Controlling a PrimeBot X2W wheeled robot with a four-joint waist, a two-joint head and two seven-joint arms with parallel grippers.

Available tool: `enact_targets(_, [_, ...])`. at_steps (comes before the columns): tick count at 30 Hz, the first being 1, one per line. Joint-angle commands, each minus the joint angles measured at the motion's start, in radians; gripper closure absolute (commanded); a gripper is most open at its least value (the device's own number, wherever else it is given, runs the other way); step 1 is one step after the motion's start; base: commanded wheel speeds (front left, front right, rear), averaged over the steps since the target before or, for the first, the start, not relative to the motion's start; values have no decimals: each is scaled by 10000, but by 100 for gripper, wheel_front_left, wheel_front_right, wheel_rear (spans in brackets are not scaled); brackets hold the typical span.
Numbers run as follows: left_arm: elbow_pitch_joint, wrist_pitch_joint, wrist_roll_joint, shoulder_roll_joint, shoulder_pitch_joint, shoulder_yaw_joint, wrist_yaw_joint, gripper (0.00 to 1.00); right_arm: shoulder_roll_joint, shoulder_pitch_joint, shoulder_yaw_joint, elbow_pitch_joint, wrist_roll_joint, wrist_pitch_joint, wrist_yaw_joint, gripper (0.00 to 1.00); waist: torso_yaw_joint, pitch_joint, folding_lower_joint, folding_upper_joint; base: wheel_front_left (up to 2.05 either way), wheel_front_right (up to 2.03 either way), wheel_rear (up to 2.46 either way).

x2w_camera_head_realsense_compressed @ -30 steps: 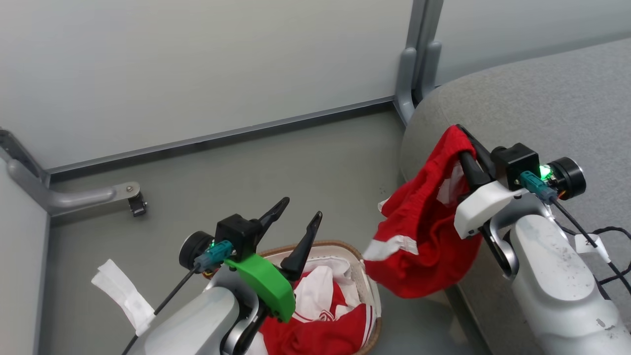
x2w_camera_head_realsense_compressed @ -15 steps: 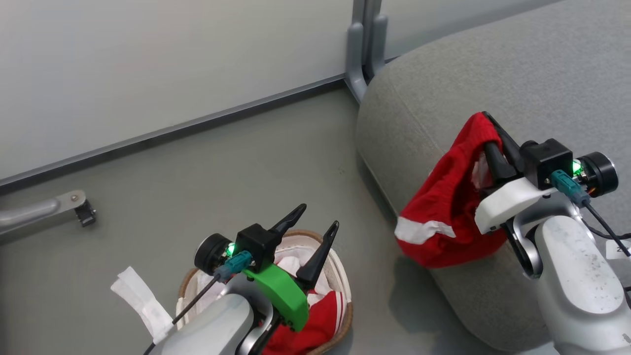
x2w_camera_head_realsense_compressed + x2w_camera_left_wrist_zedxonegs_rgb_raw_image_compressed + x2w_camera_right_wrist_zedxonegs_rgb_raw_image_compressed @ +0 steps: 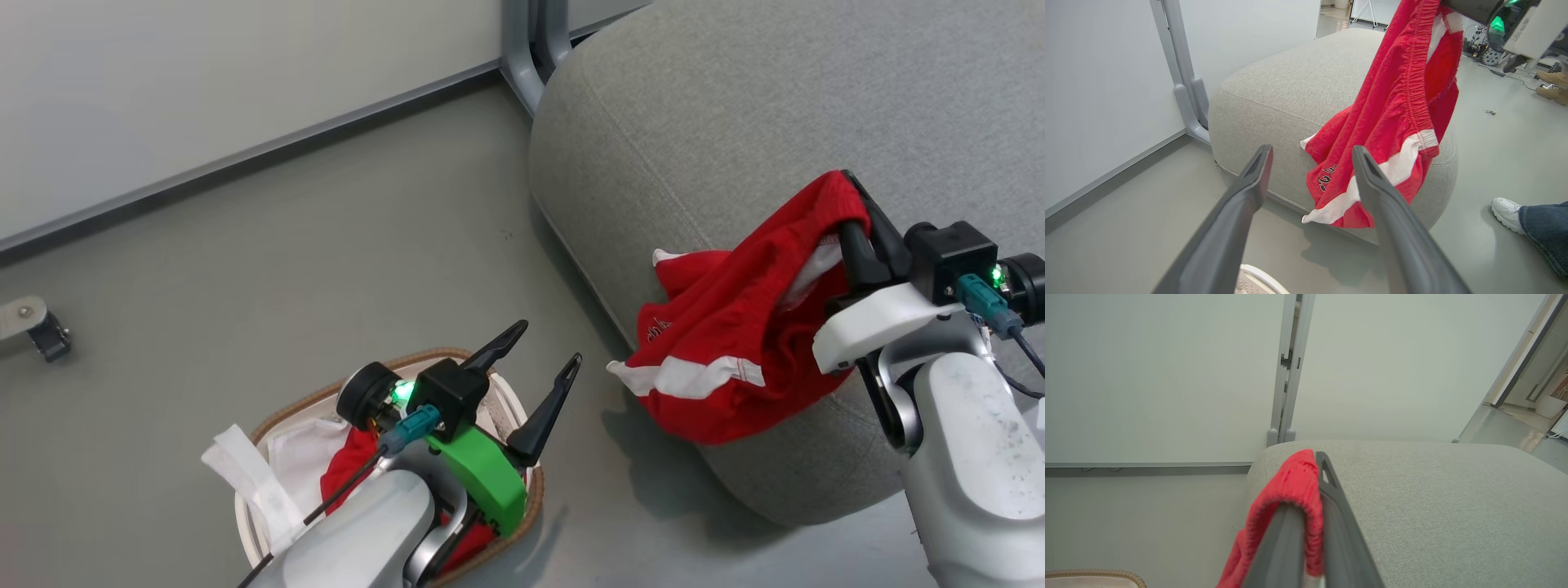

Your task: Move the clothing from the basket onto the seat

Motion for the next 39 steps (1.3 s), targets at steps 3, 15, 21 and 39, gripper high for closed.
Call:
enact_targets(3, [-97, -9, 252, 79, -323, -59, -66, 0, -67, -648, -165, 62, 12, 47, -10, 100, 67, 601, 0, -1, 0, 0, 0])
enact_targets(15, [-1086, 238, 900, 275, -1221, -240, 162, 0, -2006, -5515, 42, 676, 707, 1736, -12, 100, 1069, 2451, 0, -1, 0, 0, 0])
enact_targets(21, [-1718, 454, 1298, 272, -1784, -376, 252, 0, -3836, -8089, -697, 1449, 1059, 2589, -12, 100, 1848, 3591, 0, -1, 0, 0, 0])
enact_targets(39, [-2622, 961, 1916, 555, -2611, -672, 433, 0, -4228, -7404, -1793, 5902, 407, 1209, -12, 100, 2740, 5869, 0, -1, 0, 0, 0])
